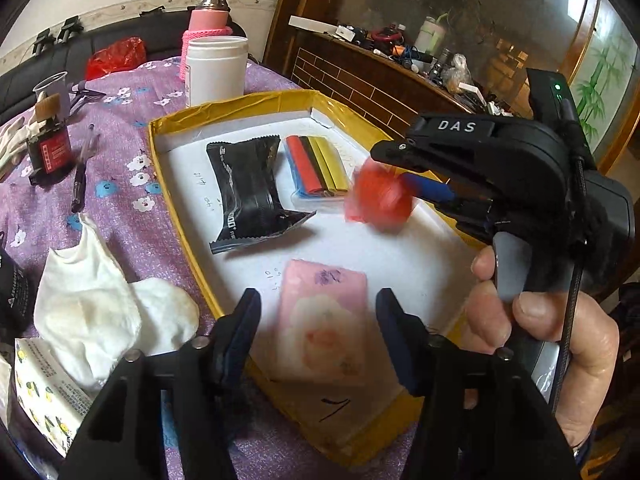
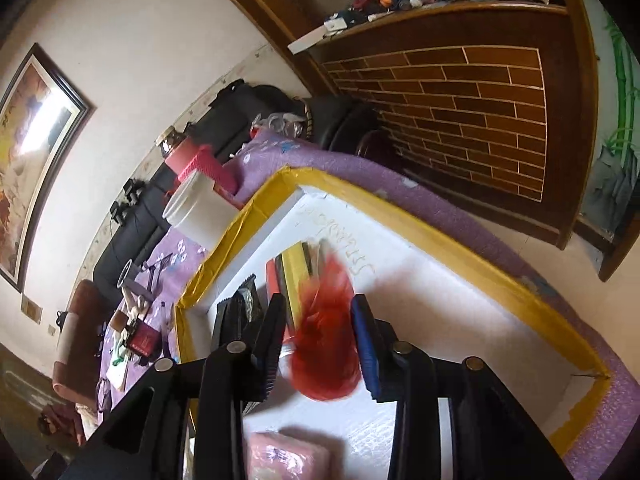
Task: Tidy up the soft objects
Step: 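Release the tissue pack and red bag into the tray, opening both grippers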
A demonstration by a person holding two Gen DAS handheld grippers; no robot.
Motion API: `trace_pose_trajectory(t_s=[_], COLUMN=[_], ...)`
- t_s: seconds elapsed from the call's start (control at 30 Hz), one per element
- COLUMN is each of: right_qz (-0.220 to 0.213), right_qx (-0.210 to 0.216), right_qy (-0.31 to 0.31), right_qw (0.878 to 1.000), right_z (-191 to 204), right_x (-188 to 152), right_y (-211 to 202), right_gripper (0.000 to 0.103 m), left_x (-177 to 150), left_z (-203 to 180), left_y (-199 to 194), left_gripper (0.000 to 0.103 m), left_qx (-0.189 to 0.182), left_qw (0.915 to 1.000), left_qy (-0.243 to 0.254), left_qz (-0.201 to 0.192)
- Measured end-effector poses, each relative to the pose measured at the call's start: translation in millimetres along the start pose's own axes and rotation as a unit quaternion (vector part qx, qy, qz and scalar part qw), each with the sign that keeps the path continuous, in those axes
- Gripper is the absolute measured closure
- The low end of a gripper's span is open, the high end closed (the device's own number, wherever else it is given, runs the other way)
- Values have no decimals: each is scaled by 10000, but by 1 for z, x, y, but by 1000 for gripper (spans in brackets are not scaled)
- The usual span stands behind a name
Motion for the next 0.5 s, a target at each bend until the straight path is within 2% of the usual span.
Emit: trace_pose_trajectory(t_s=[0.23,0.37,0.5], right_qz=[-231,-396,-604], right_qx=[-189,-412,-634], right_qy=[-170,-562,-1073], right_qw=[9994,9968,9904], right_z=[6,19,36], right_x=[1,-3,-11], right_y=[-7,-11,-14], right_gripper=[60,59,51], left_x=[2,1,-2], left_z=[1,7,16], left_y=[-14,-34,-58], left_gripper=[42,42,42], left_qx=[115,321,527], left_qw=[9998,9991,9974], left_qy=[-19,-26,2], left_qz=[-142,-276,-496])
Point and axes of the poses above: each gripper's, at about its wrist camera, not at the fingertips, and y roughly the way its jaws point, z to its left, x to its top, the point moved 2 cm from there along y, roughly the way its jaws point, and after that the axes turned 4 degrees about y, right-handed, at the moved point
